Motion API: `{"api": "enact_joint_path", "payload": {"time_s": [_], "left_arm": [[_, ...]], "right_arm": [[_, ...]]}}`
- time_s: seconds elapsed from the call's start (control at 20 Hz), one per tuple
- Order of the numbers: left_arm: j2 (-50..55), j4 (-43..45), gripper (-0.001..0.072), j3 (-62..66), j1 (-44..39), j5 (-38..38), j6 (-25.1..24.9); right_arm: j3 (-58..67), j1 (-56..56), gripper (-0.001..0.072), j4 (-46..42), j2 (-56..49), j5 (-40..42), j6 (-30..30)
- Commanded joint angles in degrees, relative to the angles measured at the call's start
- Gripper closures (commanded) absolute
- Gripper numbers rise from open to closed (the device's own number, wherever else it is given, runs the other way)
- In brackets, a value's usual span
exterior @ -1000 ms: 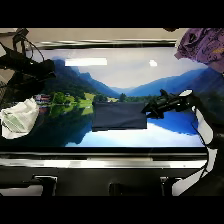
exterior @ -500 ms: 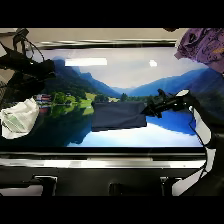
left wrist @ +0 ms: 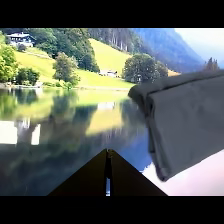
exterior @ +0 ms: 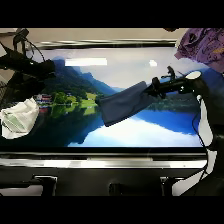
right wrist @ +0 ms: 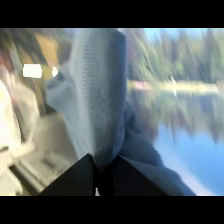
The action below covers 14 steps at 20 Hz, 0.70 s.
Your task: Fold the clothes and pants, and hang the long-sleeved shirts on hangers.
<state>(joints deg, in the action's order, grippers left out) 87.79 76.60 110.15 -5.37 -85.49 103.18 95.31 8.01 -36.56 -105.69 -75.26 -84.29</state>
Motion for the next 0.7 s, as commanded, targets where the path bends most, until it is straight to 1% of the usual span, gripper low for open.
{"api": "enact_joint_path", "payload": {"time_s": [0.0,0.15,0.35,0.6,0.65], "left_arm": [[0.0,0.0,0.0688,0.0,0.0,-1.1,0.0],[0.0,0.0,0.0688,0.0,0.0,-3.1,0.4],[0.0,0.0,0.0688,0.0,0.0,-4.4,0.6],[-0.1,0.0,0.0688,0.0,0.0,-4.6,0.6],[-0.1,0.0,0.0688,0.0,0.0,-4.6,0.6]], "right_arm": [[8.4,0.0,0.0683,-3.5,0.1,2.8,-6.9],[13.7,0.4,0.0683,-7.8,0.1,5.4,-11.3],[18.1,5.8,0.0683,-8.3,0.1,9.4,-16.7],[19.5,15.7,0.0683,-8.1,0.2,10.7,-18.9],[19.5,17.8,0.0683,-8.2,0.2,10.8,-20.5]]}}
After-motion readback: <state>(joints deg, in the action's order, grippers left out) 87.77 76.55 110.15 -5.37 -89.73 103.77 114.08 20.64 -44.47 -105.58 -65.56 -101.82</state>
